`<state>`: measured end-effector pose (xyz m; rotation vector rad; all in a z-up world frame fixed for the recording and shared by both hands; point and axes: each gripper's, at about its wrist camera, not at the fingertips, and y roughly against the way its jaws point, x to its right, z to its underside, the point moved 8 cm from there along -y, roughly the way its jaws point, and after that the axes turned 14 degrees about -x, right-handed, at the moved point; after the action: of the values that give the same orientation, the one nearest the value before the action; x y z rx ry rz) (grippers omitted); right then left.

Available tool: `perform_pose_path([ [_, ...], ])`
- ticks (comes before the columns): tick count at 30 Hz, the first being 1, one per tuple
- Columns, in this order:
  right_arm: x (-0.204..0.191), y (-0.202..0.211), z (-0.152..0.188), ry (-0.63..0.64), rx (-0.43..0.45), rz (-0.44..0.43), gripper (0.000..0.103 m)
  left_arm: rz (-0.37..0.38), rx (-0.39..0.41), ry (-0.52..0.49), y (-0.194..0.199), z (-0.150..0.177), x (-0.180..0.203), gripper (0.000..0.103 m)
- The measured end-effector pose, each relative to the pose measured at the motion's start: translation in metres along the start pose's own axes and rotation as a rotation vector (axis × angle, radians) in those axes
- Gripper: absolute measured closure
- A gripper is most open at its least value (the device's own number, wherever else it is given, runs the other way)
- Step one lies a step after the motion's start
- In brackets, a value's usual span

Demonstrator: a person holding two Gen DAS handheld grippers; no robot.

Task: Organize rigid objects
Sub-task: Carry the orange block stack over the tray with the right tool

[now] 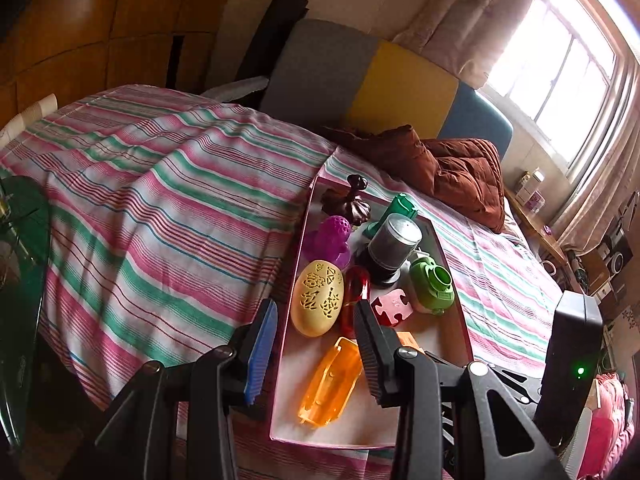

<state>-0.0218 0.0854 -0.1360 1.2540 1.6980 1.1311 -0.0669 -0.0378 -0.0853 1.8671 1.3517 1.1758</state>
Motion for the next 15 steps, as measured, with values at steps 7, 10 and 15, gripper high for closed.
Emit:
perform_pose_path([
  [7,-0.0027,-0.0030,-0.0004,-0.013,-0.011,-0.011,0.078,-0.003,-0.001,0.002,-0.0001,0.0006,-0.0001,0.063],
  [10,-0.0035,-0.0045,-0.0003,-0.019,-0.015,-0.015,0.078,-0.002,0.001,0.004,0.0001,-0.0001,-0.0013,0.063],
  [15,-0.0037,-0.0047,0.0018,-0.025,-0.021,-0.027,0.078,-0.004,-0.005,0.002,-0.0013,0.0002,-0.0005,0.063],
])
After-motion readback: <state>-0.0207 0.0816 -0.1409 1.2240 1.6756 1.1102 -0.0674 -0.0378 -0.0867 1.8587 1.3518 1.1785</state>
